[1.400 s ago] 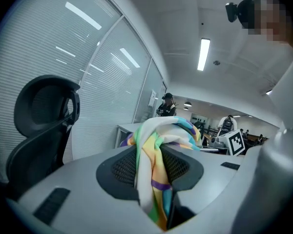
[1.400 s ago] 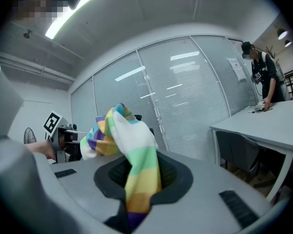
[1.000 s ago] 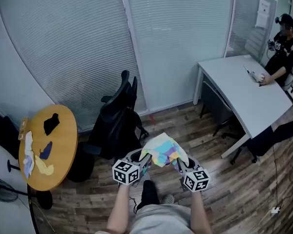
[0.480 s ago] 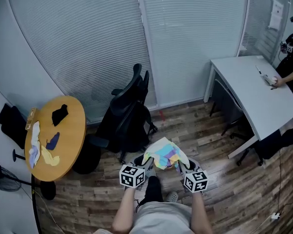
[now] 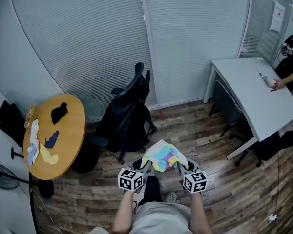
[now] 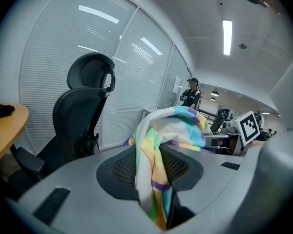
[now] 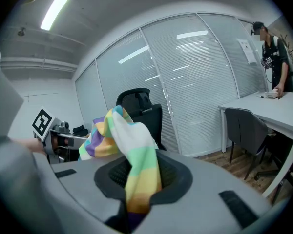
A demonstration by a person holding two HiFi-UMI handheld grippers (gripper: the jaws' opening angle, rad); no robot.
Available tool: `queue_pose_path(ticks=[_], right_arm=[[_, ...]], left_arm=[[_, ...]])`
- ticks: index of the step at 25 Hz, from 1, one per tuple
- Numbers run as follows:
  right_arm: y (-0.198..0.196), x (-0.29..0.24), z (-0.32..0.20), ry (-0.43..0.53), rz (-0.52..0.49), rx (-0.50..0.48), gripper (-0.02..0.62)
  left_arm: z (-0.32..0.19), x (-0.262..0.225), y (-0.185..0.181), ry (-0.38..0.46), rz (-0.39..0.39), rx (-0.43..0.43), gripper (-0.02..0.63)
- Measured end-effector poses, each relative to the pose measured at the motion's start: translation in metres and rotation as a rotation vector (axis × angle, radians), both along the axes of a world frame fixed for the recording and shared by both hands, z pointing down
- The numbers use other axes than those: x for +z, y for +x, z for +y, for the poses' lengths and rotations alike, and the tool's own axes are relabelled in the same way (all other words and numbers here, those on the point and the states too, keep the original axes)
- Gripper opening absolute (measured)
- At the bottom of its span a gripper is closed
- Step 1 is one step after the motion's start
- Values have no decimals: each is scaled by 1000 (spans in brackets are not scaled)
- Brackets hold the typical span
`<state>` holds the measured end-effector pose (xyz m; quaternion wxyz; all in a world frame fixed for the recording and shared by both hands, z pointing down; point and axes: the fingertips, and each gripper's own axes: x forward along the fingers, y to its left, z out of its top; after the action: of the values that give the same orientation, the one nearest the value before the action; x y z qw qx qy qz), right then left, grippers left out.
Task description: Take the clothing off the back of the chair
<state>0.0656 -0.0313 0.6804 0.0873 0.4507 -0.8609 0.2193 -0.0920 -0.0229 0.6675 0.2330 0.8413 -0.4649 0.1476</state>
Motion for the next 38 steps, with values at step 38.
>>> queue_pose_path(ticks=[38], right_arm=[[-25,-11,5,31,-8,-57,67]], left_arm=[[8,-15,-25,34,53,-74,138]])
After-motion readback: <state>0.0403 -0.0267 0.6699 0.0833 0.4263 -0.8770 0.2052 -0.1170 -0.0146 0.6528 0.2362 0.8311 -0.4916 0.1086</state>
